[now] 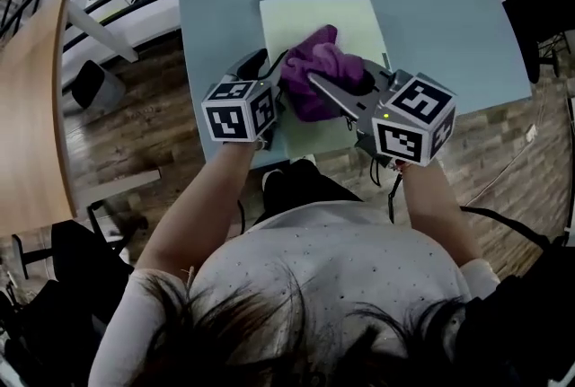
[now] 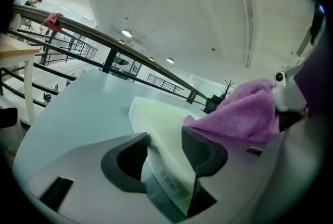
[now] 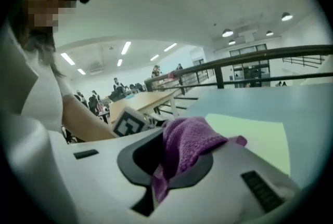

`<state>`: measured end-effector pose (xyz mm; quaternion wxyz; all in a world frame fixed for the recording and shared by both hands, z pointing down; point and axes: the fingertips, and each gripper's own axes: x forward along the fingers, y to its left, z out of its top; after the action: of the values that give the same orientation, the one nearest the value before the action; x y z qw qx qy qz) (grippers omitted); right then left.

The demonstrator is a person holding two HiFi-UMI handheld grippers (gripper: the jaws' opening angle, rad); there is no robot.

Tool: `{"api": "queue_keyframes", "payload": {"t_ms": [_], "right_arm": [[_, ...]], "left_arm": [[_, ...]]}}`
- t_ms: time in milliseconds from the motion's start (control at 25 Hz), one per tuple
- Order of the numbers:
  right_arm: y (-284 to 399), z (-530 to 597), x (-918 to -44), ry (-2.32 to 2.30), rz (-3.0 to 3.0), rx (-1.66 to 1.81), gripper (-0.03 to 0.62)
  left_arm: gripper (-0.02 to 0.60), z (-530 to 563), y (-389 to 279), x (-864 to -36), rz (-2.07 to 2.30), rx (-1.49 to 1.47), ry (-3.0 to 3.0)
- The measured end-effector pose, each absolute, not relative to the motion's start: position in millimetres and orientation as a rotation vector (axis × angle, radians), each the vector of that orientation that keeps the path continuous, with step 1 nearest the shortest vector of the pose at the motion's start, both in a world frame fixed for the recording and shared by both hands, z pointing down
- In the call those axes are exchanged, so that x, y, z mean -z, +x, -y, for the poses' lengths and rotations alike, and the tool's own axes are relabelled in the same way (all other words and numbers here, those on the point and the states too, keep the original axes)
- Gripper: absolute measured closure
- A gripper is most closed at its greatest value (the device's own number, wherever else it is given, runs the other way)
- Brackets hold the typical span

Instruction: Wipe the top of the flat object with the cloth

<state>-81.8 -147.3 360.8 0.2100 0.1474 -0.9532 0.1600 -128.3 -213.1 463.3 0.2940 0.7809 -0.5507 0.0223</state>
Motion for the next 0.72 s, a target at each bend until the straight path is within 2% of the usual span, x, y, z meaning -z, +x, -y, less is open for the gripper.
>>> {"api": "queue_keyframes", "payload": {"t_ms": [200,400,720], "right_arm": [[-84.5,140.7,-445.8,0.489,2.336,-0.211,0.586],[-63.1,156.4,-453.5,0.560,2.236,-0.136,0.588],[22.2,200.1,-457.4,0.798,2.110,-0.192,0.588]], "left_arm": [[0.376,214.1,-127.0,-463.9,1.458,-0.055,2.078],[0.377,215.9,-125.1,-465.3,1.480,-0.064,2.082],[0.377,215.6,-124.8,-466.3,1.486,-0.073,2.083]]}}
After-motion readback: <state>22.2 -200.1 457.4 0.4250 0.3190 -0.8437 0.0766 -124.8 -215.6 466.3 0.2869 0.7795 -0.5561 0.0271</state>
